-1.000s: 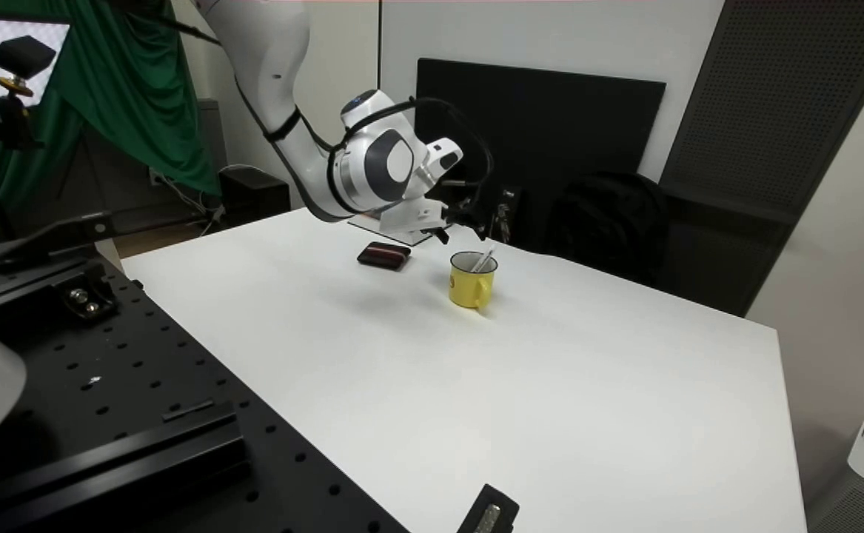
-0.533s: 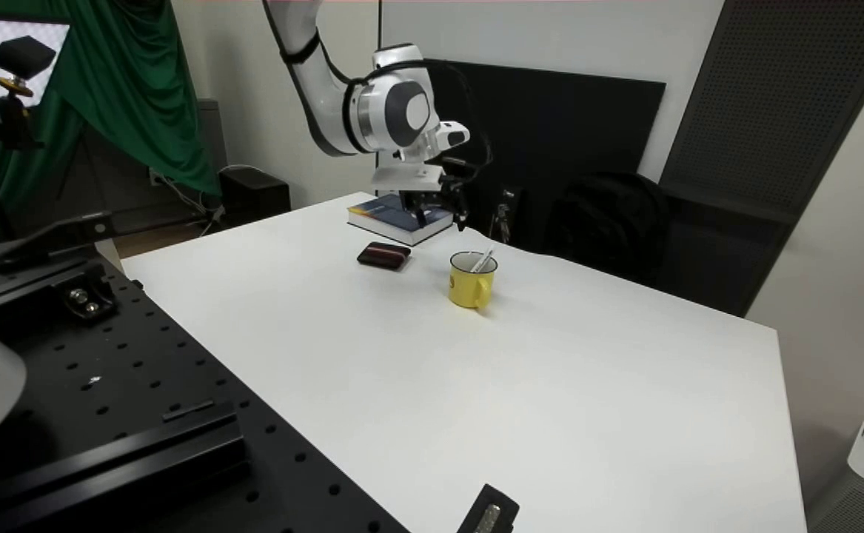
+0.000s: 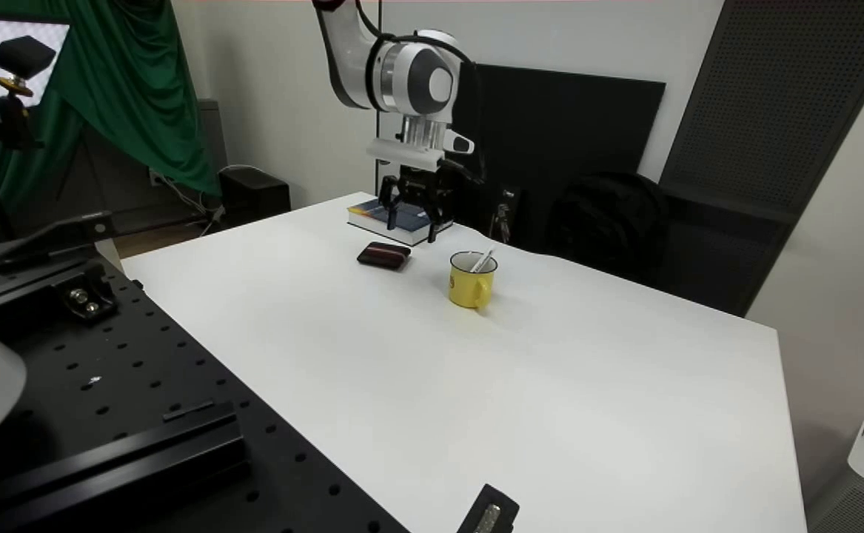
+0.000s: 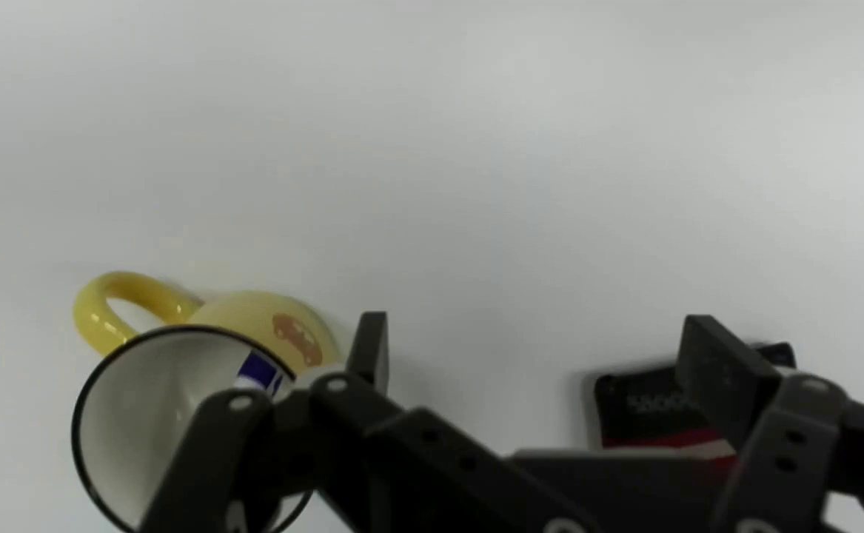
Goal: Put the marker in the yellow mug
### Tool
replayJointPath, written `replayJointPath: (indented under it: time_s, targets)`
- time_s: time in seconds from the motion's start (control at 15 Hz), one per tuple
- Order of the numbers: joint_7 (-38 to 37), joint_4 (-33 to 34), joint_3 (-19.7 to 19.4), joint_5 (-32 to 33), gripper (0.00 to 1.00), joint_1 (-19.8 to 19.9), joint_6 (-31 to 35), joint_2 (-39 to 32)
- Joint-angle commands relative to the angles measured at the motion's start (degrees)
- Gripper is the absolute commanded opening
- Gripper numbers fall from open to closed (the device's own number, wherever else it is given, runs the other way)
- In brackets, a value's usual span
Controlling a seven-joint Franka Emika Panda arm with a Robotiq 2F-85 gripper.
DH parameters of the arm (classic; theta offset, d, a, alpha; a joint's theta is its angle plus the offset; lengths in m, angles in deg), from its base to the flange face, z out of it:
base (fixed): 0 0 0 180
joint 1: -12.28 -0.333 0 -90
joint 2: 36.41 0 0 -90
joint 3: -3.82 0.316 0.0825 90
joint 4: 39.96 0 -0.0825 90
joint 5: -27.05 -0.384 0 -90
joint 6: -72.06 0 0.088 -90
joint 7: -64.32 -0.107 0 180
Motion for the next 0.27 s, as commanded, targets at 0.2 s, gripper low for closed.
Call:
replayJointPath:
  time_s: [0.2]
  targets:
    - [-0.1,2.0,3.4,1.2,1.00,3.4,-7.3,-0.2]
